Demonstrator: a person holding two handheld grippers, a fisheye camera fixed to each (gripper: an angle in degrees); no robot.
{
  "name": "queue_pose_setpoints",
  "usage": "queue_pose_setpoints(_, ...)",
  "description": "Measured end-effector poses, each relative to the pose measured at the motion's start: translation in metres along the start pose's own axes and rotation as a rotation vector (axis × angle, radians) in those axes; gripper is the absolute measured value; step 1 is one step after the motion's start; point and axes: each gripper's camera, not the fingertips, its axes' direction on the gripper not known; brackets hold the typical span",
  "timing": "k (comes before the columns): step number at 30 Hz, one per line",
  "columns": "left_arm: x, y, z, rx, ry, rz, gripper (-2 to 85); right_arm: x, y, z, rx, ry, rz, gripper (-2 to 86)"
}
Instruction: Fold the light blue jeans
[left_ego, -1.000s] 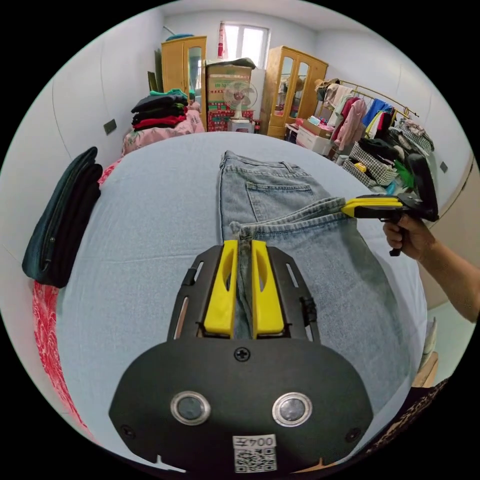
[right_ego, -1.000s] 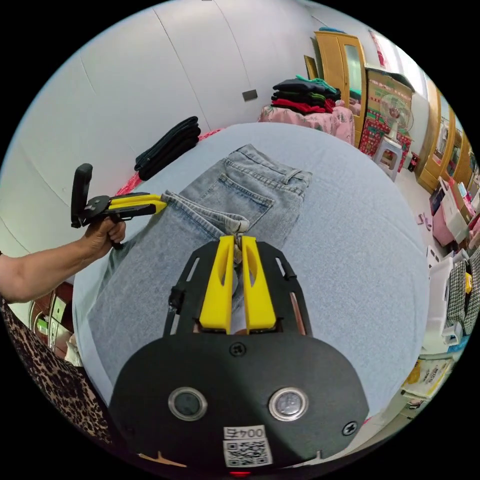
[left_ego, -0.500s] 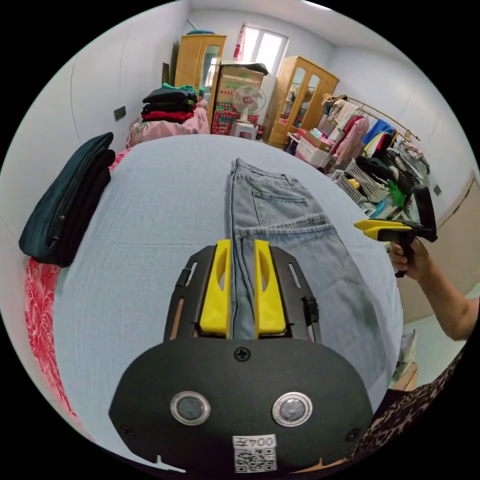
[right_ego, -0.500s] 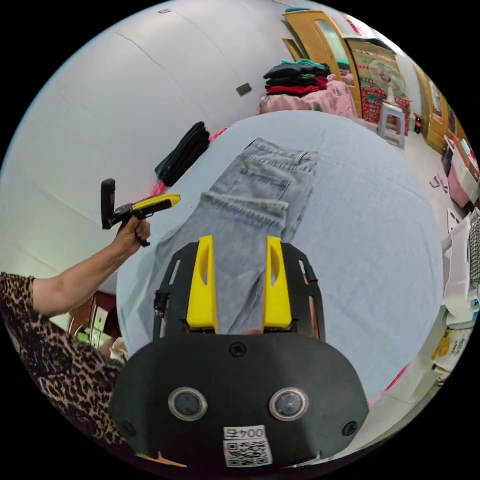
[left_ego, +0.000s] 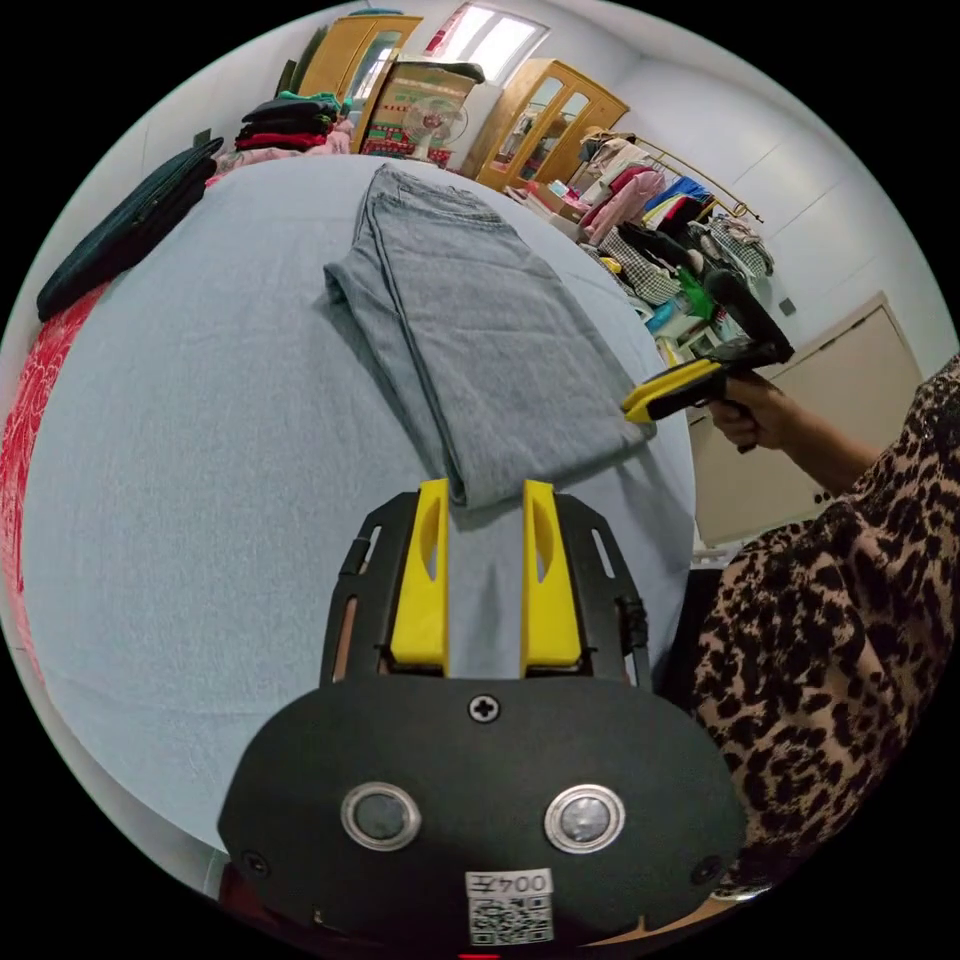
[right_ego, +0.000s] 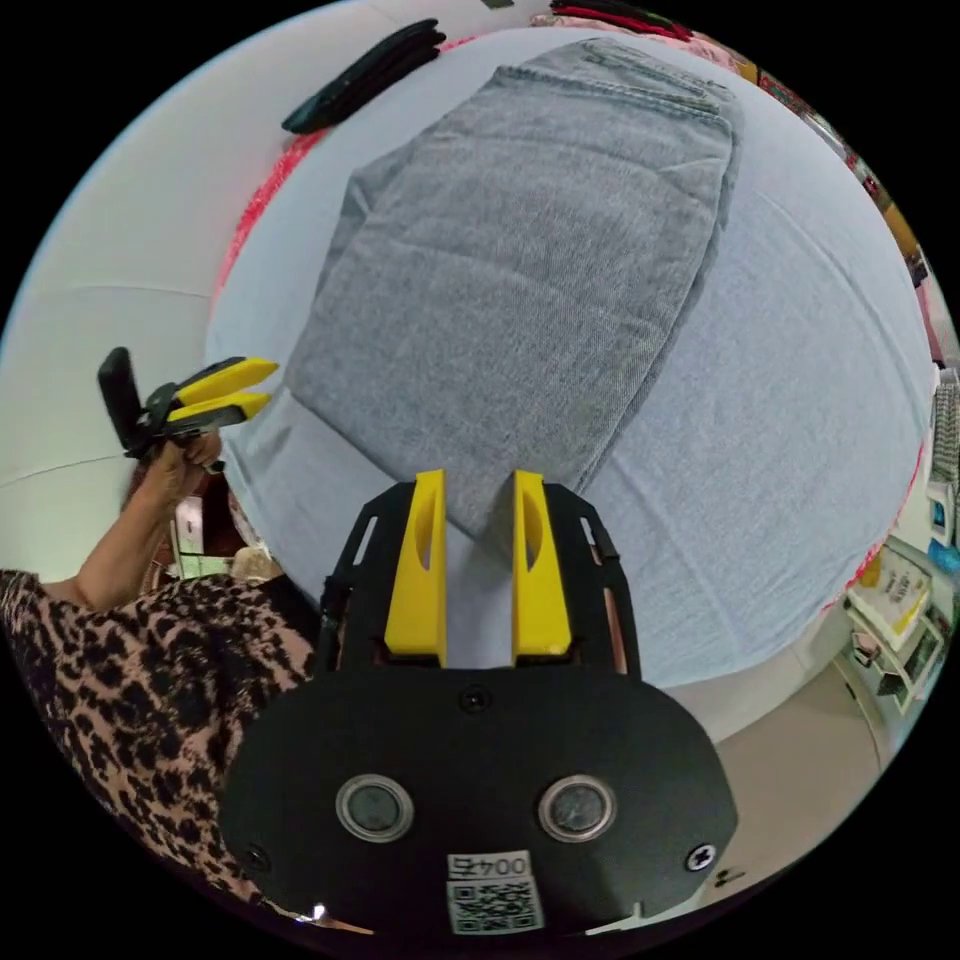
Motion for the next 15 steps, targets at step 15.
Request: queue_pose_setpoints(15, -0.026, 0.020, 0.017, 0.001, 0.059, 0.197, 11.3, -0.030, -0.019, 0.060, -0.092, 0.311, 0.011, 3.9)
